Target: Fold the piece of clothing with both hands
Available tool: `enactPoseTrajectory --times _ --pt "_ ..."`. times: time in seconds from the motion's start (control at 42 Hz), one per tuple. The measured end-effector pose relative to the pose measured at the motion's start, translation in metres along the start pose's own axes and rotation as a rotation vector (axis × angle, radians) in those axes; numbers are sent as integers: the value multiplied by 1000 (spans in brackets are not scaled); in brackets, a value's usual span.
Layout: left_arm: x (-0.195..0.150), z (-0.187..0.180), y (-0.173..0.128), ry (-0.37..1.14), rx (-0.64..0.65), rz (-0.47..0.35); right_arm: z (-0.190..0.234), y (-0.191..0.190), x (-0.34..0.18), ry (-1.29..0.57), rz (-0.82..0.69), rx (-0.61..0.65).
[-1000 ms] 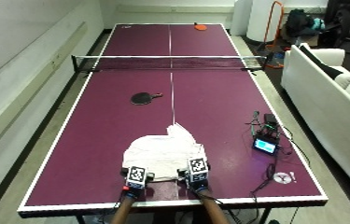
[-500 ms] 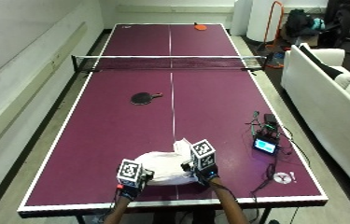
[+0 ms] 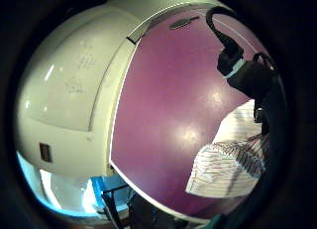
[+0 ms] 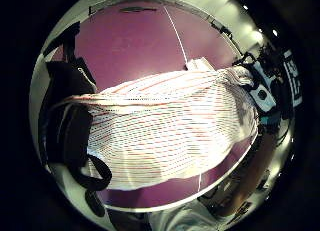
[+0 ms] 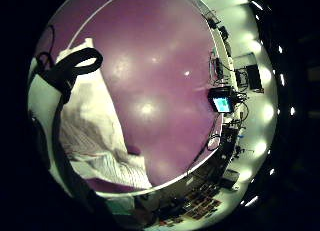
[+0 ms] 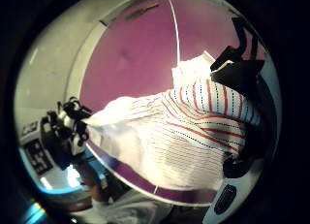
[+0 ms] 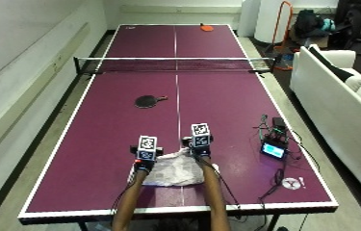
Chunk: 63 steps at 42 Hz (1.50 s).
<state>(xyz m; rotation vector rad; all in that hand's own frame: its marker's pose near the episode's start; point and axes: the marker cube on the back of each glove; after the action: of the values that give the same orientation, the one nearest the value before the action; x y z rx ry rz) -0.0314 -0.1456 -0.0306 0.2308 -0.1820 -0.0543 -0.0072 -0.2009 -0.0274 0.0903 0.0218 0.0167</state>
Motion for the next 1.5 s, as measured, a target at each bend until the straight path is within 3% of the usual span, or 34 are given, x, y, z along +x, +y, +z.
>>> enactPoseTrajectory --times 0.095,0.167,0.262,0.357,0.452,0.5,0.571,0.643,0.738,0.905,1.047,1.143,1.357,1.428,1.5 --pt "5 23 -9 -26 -131 -6 25 -24 -9 -5 1 -92" --pt "10 32 -20 19 -46 -13 32 -23 -9 -12 -11 -105" --pt "-1 29 -13 14 22 -76 25 -20 -1 -86 5 55" --pt "-1 19 -7 47 111 -67 16 1 21 -165 108 197" --pt "-8 18 4 -41 153 -15 25 56 54 -111 331 177" --pt "-6 23 16 -60 106 16 33 86 62 -115 411 109" --pt "1 34 41 -34 -65 54 47 115 60 -166 455 -37" --pt "14 49 54 49 -206 107 61 124 62 -166 468 -97" --pt "19 65 60 29 -289 111 80 128 72 -60 511 -163" --pt "48 64 58 59 -226 147 86 115 94 25 568 -116" --pt "72 64 59 28 -262 141 89 117 111 84 631 -179" --pt "88 65 52 31 -204 167 86 112 123 132 661 -133" --pt "91 64 49 97 -224 163 47 89 115 -107 631 107" --pt "83 61 48 141 -250 122 37 74 112 -229 606 190" --pt "69 53 47 197 -283 48 55 33 91 -417 509 218"
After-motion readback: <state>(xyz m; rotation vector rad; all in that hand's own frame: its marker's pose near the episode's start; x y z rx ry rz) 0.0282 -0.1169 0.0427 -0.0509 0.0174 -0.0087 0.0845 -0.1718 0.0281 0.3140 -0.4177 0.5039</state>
